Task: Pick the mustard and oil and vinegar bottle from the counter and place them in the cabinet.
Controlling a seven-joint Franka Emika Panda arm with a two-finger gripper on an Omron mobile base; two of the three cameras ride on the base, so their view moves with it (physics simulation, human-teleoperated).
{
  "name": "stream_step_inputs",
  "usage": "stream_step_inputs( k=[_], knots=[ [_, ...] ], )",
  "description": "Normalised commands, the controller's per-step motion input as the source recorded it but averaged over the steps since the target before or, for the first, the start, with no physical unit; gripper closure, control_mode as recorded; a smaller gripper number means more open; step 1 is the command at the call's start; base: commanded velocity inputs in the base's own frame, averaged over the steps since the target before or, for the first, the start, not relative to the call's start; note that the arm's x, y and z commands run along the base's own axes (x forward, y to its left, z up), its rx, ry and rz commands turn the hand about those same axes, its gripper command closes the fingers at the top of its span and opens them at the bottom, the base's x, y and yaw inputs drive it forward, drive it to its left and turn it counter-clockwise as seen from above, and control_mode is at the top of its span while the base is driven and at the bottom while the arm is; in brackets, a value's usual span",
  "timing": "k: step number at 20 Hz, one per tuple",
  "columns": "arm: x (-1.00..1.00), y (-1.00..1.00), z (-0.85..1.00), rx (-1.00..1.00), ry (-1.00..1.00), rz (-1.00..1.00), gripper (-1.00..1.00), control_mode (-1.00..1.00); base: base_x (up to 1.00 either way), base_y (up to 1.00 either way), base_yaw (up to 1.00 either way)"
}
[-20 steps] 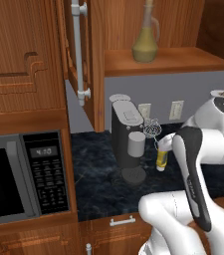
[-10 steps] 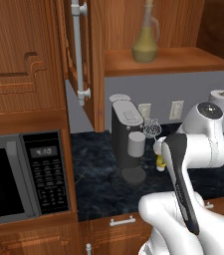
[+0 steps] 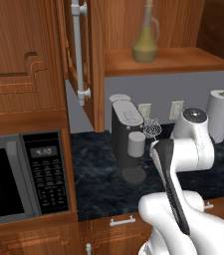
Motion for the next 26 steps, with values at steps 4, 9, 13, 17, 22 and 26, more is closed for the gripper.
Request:
stream_step_inputs(
  k=[4, 9, 13, 17, 22, 26],
  knots=[
    [0.27, 0.0, -0.21, -0.02, 0.0, -0.05, -1.0, -1.0, 0.0, 0.0, 0.0],
    [0.25, 0.0, -0.17, -0.04, 0.0, 0.0, -1.0, -1.0, 0.0, 0.0, 0.0],
    [0.13, -0.02, -0.24, -0.1, 0.0, 0.0, -1.0, -1.0, 0.0, 0.0, 0.0],
    [0.1, -0.02, -0.29, -0.12, 0.0, 0.0, -1.0, -1.0, 0.0, 0.0, 0.0],
    [0.23, -0.08, -0.23, -0.09, 0.0, 0.0, -1.0, -1.0, 0.0, 0.0, 0.0],
    [0.36, -0.14, -0.17, -0.05, 0.0, 0.0, -1.0, -1.0, 0.0, 0.0, 0.0]
  ],
)
